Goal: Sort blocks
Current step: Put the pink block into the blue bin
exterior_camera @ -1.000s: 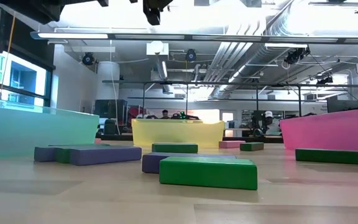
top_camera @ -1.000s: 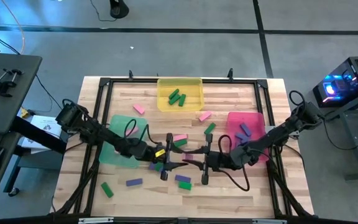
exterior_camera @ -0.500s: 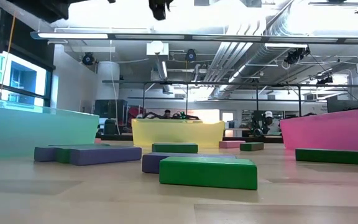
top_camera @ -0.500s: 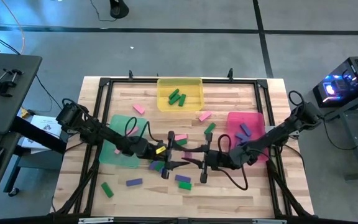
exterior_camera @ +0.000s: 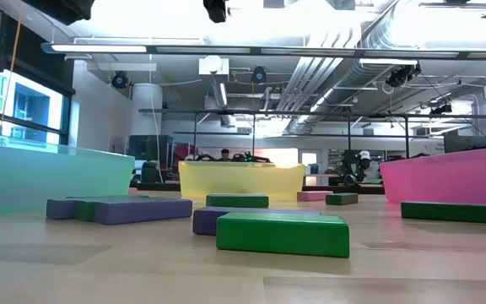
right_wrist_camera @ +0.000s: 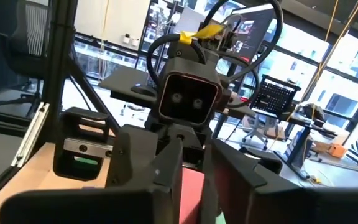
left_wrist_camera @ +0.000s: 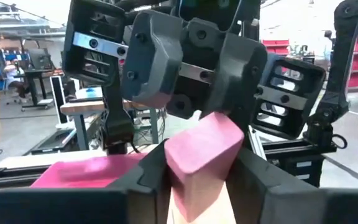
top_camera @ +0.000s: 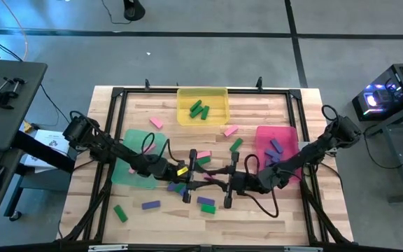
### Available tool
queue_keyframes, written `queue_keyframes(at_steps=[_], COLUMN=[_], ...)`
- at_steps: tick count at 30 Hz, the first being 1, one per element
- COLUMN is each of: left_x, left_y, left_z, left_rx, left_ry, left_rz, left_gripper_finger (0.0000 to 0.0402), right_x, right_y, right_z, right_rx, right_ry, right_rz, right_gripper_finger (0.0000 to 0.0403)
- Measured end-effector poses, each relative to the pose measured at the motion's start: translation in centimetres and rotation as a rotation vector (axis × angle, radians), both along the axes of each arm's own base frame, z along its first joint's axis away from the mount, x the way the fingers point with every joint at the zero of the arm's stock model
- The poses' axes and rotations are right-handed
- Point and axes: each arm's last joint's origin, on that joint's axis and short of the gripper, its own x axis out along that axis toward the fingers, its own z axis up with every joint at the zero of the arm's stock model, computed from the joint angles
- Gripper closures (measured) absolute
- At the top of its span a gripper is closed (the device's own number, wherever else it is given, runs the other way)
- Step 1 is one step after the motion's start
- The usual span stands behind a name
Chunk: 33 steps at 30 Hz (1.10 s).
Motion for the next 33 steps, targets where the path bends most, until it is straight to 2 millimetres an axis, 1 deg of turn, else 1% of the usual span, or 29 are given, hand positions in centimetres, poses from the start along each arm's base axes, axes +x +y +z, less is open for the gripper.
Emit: queue_keyframes(at_steps=[3, 7, 10, 12, 14, 17, 20, 22, 24, 26, 30, 33], left_x=[0.0, 0.0, -0.1, -0.1, -0.4, -1.5, -3.7, -5.7, -8.0, -10.3, -14.6, -16.9], left_y=[0.0, 0.0, -0.1, -0.2, -0.2, 0.1, 0.8, 1.5, 2.6, 4.2, 7.0, 8.4], left_z=[-0.1, -0.1, -0.2, -0.6, -1.0, -0.5, 0.8, 1.5, 2.2, 2.5, 1.9, 0.9], left_rx=[0.002, 0.002, 0.005, 0.004, -0.006, -0.032, -0.052, -0.053, -0.080, -0.149, -0.331, -0.429], left_ry=[0.007, 0.007, 0.021, 0.065, 0.134, 0.236, 0.333, 0.402, 0.463, 0.541, 0.792, 1.009], left_rz=[0.005, 0.017, 0.034, 0.094, 0.191, 0.323, 0.479, 0.590, 0.684, 0.766, 0.924, 1.059], left_gripper_finger=[0.0320, 0.0321, 0.0321, 0.0321, 0.0321, 0.0321, 0.0321, 0.0321, 0.0321, 0.0321, 0.0321, 0.0321], right_x=[-0.2, -0.2, -0.2, -0.3, -0.8, -2.3, -3.7, -4.5, -5.2, -5.8, -6.2, -6.3], right_y=[0.3, 0.4, 0.4, 0.4, 0.6, 1.1, 2.0, 2.9, 3.6, 4.1, 4.3, 4.3], right_z=[0.0, 0.0, -0.3, -0.3, -0.2, 0.5, 0.5, 0.4, 0.2, -0.2, -0.4, -0.5], right_rx=[-0.012, -0.002, 0.008, 0.004, 0.008, -0.005, -0.047, -0.073, -0.084, -0.103, -0.128, -0.132], right_ry=[0.001, 0.005, 0.022, 0.037, 0.057, 0.077, 0.124, 0.146, 0.161, 0.181, 0.193, 0.201], right_rz=[-0.007, -0.006, -0.008, -0.019, -0.057, -0.143, -0.185, -0.189, -0.187, -0.188, -0.245, -0.251], right_gripper_finger=[0.0346, 0.0359, 0.0358, 0.0350, 0.0336, 0.0313, 0.0298, 0.0294, 0.0293, 0.0293, 0.0292, 0.0292])
